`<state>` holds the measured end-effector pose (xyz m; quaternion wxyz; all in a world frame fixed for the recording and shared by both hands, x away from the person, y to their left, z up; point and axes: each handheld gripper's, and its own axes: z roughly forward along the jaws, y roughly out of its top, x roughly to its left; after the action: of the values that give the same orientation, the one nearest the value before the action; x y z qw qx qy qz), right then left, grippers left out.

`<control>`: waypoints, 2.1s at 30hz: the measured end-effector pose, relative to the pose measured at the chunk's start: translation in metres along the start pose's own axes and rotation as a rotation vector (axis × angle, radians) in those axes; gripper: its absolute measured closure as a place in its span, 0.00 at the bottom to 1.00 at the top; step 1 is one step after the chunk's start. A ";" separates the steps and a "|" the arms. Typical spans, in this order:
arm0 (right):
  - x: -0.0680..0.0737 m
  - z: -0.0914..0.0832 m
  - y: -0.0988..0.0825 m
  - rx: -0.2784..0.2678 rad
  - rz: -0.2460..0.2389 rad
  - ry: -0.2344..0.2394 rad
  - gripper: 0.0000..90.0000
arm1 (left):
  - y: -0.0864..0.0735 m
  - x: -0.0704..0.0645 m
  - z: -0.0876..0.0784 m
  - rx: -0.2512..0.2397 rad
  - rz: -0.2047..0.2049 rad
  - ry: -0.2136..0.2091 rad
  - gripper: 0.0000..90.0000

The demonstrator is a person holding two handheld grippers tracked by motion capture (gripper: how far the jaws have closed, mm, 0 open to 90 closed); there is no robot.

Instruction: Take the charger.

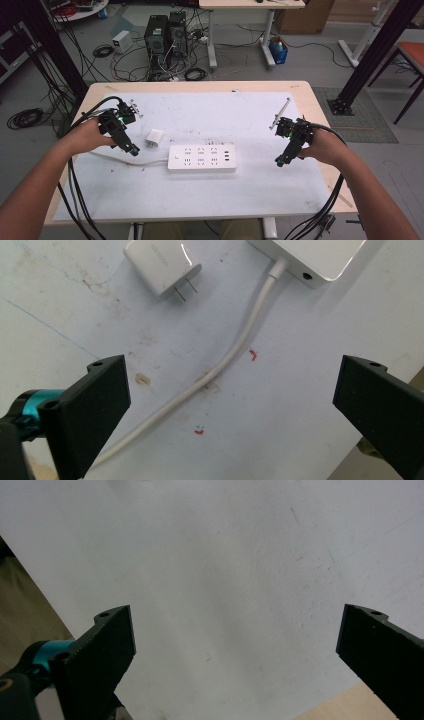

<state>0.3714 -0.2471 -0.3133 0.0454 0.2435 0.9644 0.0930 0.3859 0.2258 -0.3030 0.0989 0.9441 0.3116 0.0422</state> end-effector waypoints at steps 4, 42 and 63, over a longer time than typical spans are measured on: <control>0.001 0.000 0.000 0.010 0.021 -0.012 0.02 | -0.001 0.001 -0.001 -0.003 -0.003 0.007 0.02; -0.001 0.004 0.002 -0.008 0.032 -0.021 0.02 | 0.059 0.022 0.064 -0.070 -0.492 0.099 0.02; -0.003 0.005 -0.005 -0.010 0.042 -0.013 0.02 | 0.054 0.041 0.122 -0.080 -0.558 0.110 0.13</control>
<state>0.3724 -0.2517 -0.3186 0.0507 0.2643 0.9582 0.0971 0.4667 0.1882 -0.4100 0.1267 0.8136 0.5622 0.0767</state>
